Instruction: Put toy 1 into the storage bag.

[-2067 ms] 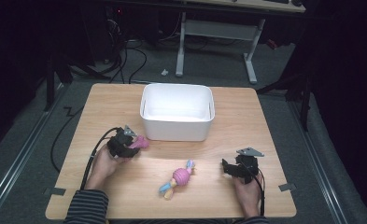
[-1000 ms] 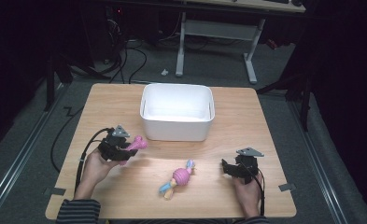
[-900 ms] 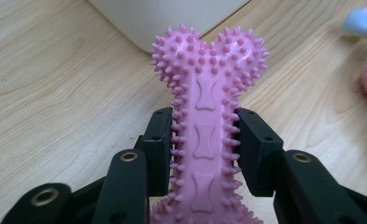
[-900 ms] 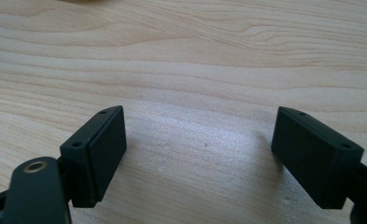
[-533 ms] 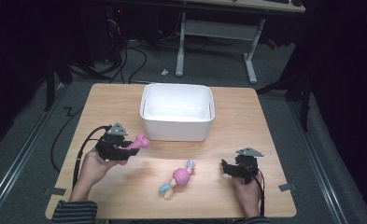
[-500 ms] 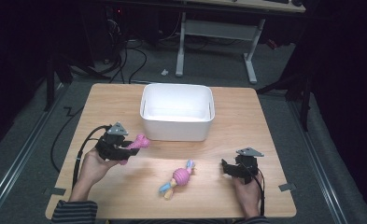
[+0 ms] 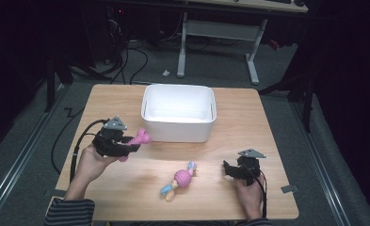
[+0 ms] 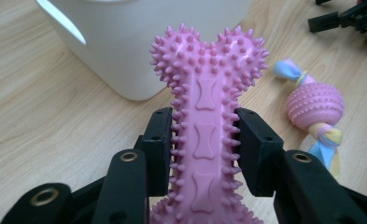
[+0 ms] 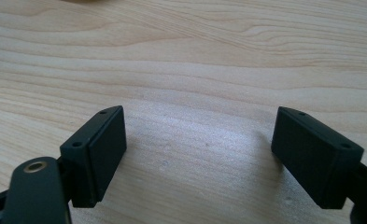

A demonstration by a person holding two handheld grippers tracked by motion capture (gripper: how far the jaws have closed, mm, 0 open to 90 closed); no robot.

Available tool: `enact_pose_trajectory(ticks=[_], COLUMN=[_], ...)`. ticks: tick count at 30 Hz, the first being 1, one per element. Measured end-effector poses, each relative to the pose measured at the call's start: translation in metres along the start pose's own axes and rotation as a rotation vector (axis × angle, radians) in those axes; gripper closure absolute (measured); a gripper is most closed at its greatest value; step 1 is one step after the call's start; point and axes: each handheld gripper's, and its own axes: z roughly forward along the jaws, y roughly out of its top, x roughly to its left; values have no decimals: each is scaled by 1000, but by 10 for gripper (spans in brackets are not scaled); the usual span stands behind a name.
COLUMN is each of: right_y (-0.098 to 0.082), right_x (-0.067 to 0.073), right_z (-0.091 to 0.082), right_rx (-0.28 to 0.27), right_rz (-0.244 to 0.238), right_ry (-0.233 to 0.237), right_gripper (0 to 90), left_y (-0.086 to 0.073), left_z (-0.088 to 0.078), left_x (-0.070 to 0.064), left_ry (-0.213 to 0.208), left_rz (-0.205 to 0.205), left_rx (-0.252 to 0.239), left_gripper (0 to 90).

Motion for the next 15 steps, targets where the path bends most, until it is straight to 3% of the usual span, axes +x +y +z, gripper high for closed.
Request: enact_pose_trajectory(ticks=[15], right_y=[0], right_x=[0], right_z=[0], right_rx=[0], right_rz=[0], right_ry=[1], right_gripper=[179], left_y=[37], left_z=[-12], left_x=[-5], left_ry=[-31], left_rz=[20], left_rx=[-35], left_gripper=[591])
